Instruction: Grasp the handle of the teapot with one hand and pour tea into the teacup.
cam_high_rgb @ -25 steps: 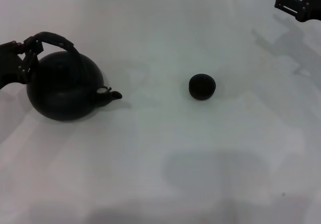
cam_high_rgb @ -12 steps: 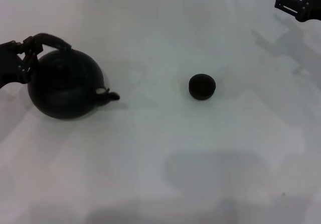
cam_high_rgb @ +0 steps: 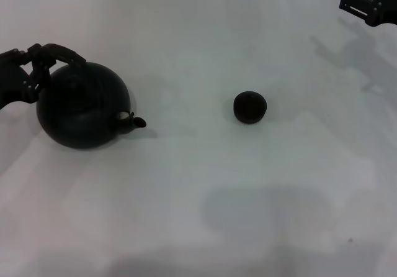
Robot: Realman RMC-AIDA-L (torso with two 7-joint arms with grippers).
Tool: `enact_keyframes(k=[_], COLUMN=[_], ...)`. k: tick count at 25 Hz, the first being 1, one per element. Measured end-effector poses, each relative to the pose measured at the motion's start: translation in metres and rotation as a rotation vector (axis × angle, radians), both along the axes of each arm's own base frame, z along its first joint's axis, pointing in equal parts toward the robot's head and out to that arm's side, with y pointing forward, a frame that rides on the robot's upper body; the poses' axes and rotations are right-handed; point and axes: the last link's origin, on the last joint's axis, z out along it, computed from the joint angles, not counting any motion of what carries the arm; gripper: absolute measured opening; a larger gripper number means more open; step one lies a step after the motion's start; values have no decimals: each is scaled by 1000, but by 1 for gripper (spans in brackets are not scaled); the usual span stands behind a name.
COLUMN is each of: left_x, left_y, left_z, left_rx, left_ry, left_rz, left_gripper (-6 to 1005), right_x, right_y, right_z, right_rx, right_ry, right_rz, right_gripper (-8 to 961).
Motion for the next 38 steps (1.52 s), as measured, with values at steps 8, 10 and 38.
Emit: enact_keyframes(k=[8, 10, 38], left_x=[-1, -1, -23], left_y=[-3, -3, -65], left_z=[0, 0, 29], left_rx=[8, 10, 131], left_ry=[22, 28, 35], left_rz=[-14, -20, -12], left_gripper=[399, 441, 630], right_x=[0, 0, 4], right_y=[0, 0, -3], right_z=[0, 0, 2], right_rx=[0, 0, 7], right_ry=[2, 2, 0], right_rz=[1, 1, -14], right_gripper=[854, 854, 854])
